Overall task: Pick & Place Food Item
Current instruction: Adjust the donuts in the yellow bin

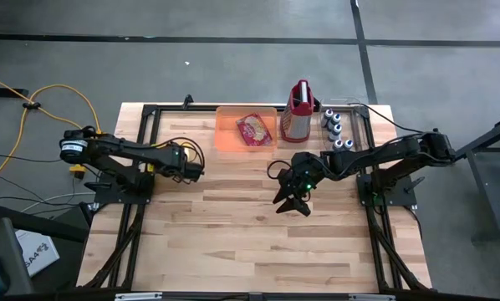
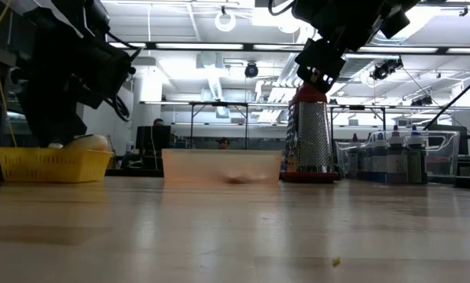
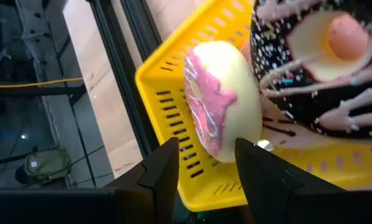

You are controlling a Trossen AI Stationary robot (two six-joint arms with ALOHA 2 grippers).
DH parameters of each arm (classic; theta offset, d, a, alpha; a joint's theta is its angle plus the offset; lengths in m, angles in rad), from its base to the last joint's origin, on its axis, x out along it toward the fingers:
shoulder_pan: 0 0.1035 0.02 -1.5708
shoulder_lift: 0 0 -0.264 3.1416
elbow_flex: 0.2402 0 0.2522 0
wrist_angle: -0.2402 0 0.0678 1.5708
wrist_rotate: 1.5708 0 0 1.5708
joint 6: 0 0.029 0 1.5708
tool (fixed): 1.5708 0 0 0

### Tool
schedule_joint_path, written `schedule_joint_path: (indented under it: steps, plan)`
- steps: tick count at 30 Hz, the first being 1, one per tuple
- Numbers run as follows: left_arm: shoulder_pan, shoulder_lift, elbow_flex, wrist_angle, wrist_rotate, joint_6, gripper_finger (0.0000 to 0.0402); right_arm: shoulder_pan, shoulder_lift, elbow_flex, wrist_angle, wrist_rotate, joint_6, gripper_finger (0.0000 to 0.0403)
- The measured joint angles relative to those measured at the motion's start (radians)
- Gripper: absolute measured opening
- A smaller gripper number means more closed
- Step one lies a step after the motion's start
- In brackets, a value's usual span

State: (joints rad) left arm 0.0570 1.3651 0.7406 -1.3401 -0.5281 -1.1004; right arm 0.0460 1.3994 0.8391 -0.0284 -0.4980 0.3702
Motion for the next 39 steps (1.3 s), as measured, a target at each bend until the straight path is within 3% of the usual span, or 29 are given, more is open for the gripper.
schedule_joint_path:
  steps: [9,15,21,26,39]
  plan:
    - [-0.018,0.000,0.043,-0.004,-0.029,-0.002,0.0148,0.000,0.000,0.000,-0.001,-0.001,0.000,0.0190]
    - [-0.074,0.000,0.144,-0.003,-0.115,0.004,0.0148,0.000,0.000,0.000,-0.001,0.000,-0.001,0.0190]
    - [-0.106,0.000,0.218,0.086,-0.156,0.102,0.0148,0.000,0.000,0.000,-0.001,-0.001,-0.001,0.0190]
    - [-0.097,0.000,0.219,0.201,-0.155,0.201,0.0148,0.000,0.000,0.000,-0.002,-0.001,-0.001,0.0190]
    - [-0.017,0.021,0.188,0.210,-0.115,0.218,0.0148,0.045,0.000,0.000,-0.026,0.001,-0.001,0.0190]
